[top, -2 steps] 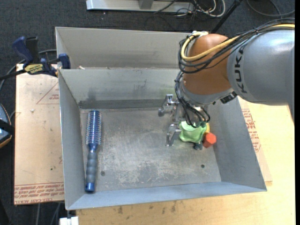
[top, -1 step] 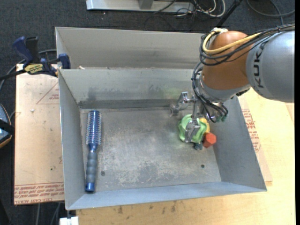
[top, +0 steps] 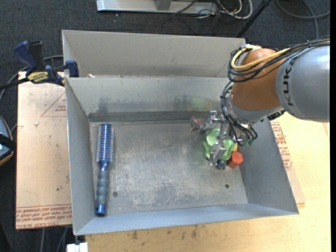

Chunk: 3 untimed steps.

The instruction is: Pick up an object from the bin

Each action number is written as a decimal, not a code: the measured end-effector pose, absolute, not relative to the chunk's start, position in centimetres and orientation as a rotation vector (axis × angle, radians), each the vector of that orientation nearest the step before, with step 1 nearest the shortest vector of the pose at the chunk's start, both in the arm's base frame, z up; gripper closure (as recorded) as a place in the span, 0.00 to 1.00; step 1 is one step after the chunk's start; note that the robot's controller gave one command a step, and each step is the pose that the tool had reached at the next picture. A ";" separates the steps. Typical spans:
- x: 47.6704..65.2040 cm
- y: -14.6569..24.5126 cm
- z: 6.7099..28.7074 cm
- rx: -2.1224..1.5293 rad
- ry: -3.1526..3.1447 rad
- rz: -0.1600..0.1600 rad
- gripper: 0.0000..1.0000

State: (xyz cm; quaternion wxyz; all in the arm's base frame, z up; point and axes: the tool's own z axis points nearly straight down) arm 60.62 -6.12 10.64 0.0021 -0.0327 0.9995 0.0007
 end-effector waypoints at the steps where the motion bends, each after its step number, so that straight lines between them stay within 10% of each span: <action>1: 63.7 -11.8 7.8 -0.409 3.107 0.023 0.00; 2: 63.7 -11.8 7.8 -0.411 3.106 0.022 1.00; 3: 65.6 -11.1 21.6 -0.317 3.112 -0.003 1.00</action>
Offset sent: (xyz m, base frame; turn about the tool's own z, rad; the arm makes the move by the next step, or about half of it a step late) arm 0.0254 -0.0653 -0.0364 -0.1988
